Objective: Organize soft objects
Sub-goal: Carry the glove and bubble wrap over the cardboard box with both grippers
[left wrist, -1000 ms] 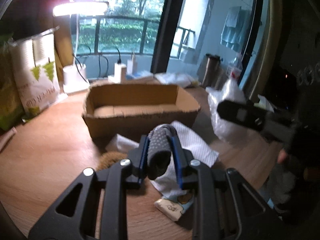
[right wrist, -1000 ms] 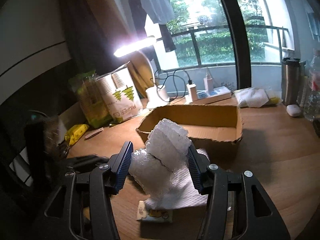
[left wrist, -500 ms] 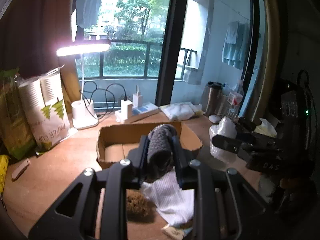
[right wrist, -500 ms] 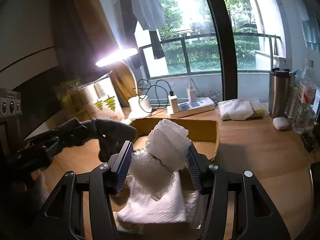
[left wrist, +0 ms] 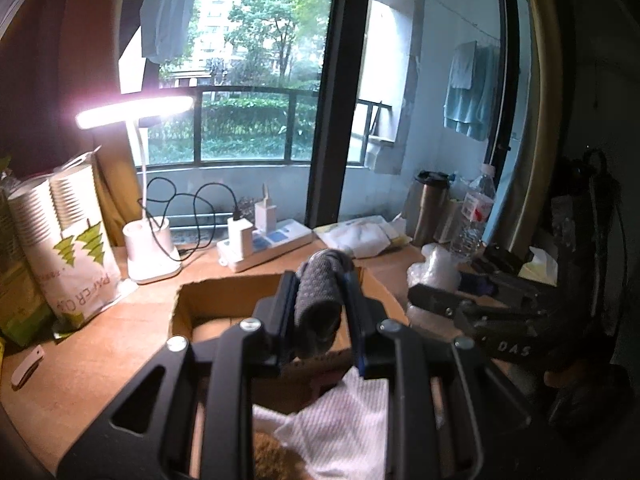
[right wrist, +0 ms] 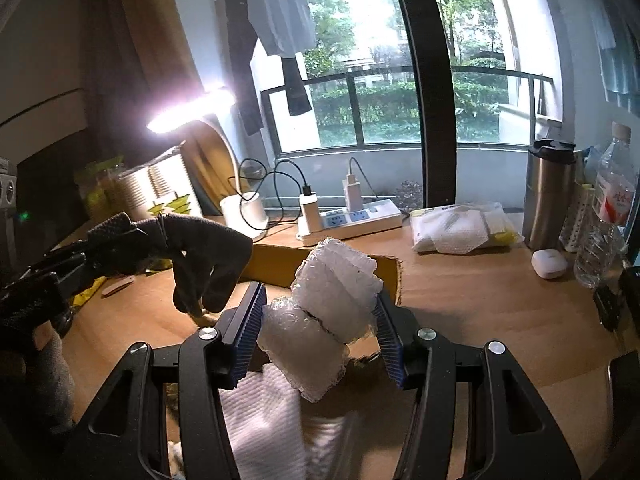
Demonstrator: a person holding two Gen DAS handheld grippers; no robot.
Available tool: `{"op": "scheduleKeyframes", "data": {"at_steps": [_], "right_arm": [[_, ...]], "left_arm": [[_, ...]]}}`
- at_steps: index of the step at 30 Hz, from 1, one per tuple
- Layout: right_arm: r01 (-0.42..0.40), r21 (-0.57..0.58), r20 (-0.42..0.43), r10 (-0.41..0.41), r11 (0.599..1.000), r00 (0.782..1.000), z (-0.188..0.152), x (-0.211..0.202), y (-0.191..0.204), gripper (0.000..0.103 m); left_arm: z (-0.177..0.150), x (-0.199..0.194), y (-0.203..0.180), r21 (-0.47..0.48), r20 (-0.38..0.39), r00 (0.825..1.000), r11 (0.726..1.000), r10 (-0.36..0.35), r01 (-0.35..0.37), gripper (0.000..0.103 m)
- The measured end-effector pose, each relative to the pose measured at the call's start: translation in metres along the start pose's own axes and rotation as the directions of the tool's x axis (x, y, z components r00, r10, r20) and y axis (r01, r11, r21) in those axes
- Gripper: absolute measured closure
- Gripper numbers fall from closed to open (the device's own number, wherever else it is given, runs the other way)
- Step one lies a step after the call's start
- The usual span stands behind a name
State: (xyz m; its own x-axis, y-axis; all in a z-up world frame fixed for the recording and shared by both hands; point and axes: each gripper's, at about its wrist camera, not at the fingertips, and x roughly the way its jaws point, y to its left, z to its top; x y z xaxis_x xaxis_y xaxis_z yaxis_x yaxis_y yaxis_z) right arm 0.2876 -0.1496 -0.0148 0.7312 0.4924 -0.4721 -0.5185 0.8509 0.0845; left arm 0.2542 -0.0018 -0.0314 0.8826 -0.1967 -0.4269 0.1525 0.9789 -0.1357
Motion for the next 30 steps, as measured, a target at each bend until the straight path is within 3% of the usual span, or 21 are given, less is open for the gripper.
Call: {"op": "scheduleKeyframes", "data": {"at_steps": [8, 20, 26, 30], "right_arm": [[0.002, -0.001, -0.031, -0.002, 1.0, 1.0, 0.003, 0.027, -0.014, 0.047], [-0.015, 0.023, -0.097, 0.017, 1.0, 0.995, -0.004, 0.066, -0.023, 0.047], [-0.044, 0.026, -0.122, 0.046, 0.999, 0.991, -0.004, 0.073, -0.027, 0.033], [-0.035, 0.029, -0.103, 0.038, 0.999, 0.994, -0.003, 0.065, -0.033, 0.033]], "left_arm": [[0.0, 0.037, -0.007, 0.011, -0.004, 1.0, 1.0, -0.014, 0.014, 0.079], [-0.02, 0.089, 0.005, -0.051, -0.114, 0.993, 0.998, -0.035, 0.029, 0.079], [-0.03, 0.114, 0.002, -0.064, -0.203, 0.978, 0.997, -0.058, 0.045, 0.079], [-0.038, 0.13, -0.005, -0.056, -0.274, 0.96, 0.997, -0.059, 0.046, 0.079]]}}
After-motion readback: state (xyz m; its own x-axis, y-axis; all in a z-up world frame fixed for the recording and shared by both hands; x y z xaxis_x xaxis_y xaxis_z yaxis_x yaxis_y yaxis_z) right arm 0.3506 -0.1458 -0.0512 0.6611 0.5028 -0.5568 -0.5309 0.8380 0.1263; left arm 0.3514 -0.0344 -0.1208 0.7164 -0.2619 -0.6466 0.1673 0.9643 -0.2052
